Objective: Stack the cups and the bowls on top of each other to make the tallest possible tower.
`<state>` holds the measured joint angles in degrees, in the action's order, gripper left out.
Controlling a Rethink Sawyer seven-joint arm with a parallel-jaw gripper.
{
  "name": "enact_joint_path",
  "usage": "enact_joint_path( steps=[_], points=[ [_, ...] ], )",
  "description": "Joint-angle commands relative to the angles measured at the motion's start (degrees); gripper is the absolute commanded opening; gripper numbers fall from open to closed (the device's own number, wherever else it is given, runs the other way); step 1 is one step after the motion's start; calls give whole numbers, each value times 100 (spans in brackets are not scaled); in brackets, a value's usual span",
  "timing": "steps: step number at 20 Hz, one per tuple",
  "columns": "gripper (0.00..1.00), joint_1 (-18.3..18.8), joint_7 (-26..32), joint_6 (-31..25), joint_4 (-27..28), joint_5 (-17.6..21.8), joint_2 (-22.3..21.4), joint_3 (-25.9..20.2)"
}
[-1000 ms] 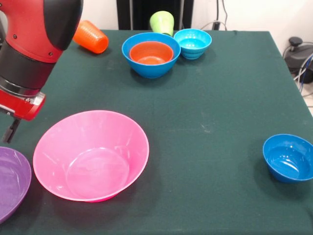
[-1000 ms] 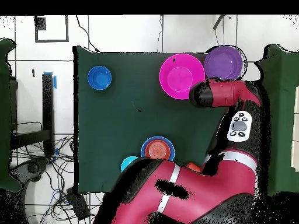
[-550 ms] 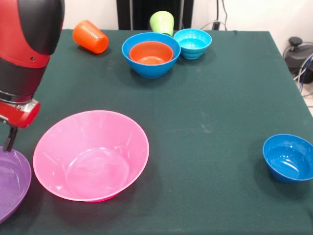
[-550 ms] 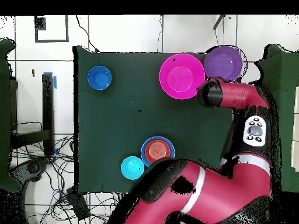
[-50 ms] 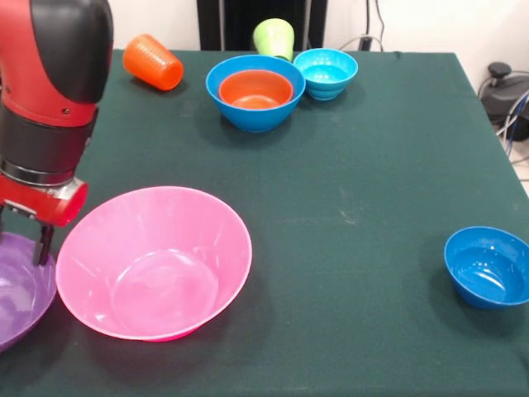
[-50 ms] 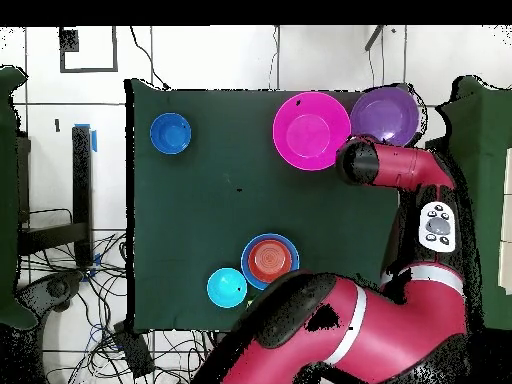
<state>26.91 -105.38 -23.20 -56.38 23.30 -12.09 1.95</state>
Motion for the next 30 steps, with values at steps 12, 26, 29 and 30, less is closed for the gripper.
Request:
enact_joint_path(
  steps=[12, 26, 29, 30],
  points=[
    [100, -710, -262, -667, -624, -254, 83, -372],
    [100, -684, -20, -716, -640, -334, 31, -338],
    [100, -731, -107, -679, -649, -338, 67, -305],
    [100, -776, -198, -630, -660, -342, 89, -272]
  ],
)
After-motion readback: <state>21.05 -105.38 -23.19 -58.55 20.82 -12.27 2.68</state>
